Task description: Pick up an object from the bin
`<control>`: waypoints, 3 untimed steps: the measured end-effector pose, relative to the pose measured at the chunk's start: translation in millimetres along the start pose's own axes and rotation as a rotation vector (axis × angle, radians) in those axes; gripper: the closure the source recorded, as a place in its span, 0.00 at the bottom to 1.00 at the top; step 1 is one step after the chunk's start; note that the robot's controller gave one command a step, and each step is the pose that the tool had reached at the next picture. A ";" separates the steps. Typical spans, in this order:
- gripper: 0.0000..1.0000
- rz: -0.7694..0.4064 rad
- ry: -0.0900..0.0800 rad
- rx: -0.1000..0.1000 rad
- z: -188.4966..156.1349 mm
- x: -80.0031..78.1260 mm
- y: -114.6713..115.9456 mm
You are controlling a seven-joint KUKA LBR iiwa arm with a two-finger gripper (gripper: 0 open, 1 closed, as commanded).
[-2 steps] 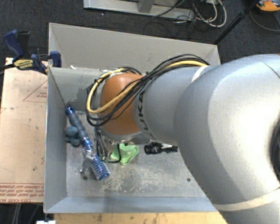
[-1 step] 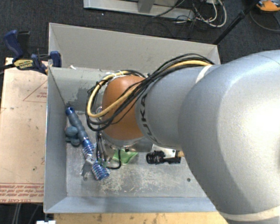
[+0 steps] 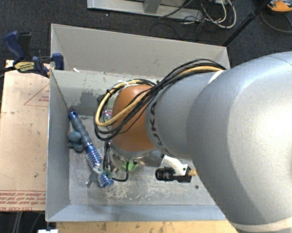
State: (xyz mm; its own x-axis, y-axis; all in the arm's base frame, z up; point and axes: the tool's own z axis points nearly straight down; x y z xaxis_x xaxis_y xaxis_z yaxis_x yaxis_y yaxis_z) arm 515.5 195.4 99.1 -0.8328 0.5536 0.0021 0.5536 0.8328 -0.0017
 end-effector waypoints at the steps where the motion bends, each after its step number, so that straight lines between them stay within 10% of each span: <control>1: 0.00 0.062 -0.006 -0.013 24.1 -2.4 -3.0; 2: 0.00 0.060 -0.003 -0.007 21.6 -2.9 -0.8; 3: 1.00 0.064 -0.009 -0.012 20.4 -5.3 -0.5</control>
Offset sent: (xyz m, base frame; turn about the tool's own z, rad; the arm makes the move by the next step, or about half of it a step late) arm -0.0034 -0.0067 -0.0291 0.0661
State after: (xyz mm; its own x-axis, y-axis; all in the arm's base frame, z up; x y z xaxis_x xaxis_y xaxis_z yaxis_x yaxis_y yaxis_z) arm 519.7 192.1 78.7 -0.7954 0.6060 -0.0066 0.6060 0.7954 0.0100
